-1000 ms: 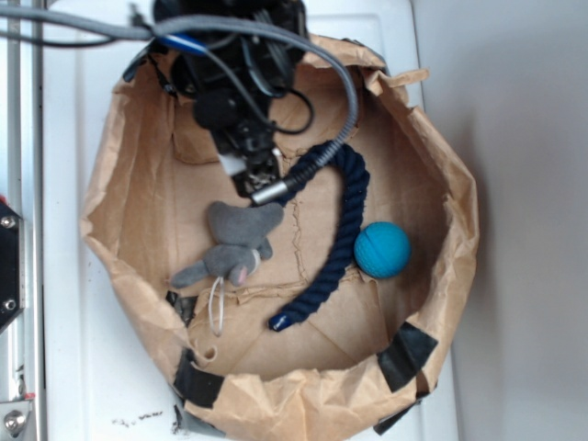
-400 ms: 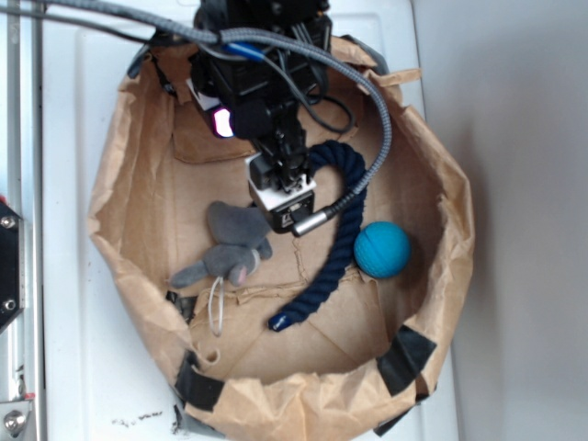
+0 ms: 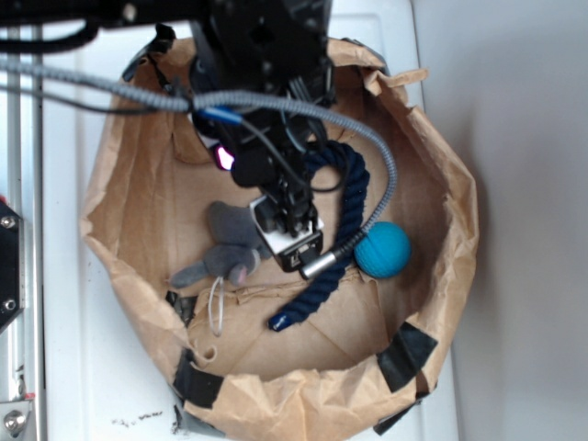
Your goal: Grab the blue rope.
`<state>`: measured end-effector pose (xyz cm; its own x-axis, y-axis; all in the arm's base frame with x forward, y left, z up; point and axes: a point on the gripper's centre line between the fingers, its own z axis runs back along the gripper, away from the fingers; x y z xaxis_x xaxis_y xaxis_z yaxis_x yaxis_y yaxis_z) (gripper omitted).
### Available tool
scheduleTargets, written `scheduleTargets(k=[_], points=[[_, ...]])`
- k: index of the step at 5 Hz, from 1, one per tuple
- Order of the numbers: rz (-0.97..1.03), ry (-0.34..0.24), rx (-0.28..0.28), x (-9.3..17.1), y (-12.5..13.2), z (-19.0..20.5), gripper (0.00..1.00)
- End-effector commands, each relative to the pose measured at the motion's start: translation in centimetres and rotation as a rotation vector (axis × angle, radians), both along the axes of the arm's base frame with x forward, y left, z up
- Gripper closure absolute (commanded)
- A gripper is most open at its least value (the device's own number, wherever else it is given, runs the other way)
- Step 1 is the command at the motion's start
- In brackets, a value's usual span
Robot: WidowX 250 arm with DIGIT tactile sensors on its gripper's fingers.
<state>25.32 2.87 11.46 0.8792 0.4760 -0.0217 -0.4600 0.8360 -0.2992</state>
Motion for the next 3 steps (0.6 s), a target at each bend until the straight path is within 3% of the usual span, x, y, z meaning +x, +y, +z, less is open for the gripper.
scheduleTargets(k=[1, 3], points=[[0.016, -0.073, 0.041, 0.5, -2.6, -0.2, 0.0], [0.038, -0.072, 0.054, 1.7, -3.9, -0.8, 0.0]])
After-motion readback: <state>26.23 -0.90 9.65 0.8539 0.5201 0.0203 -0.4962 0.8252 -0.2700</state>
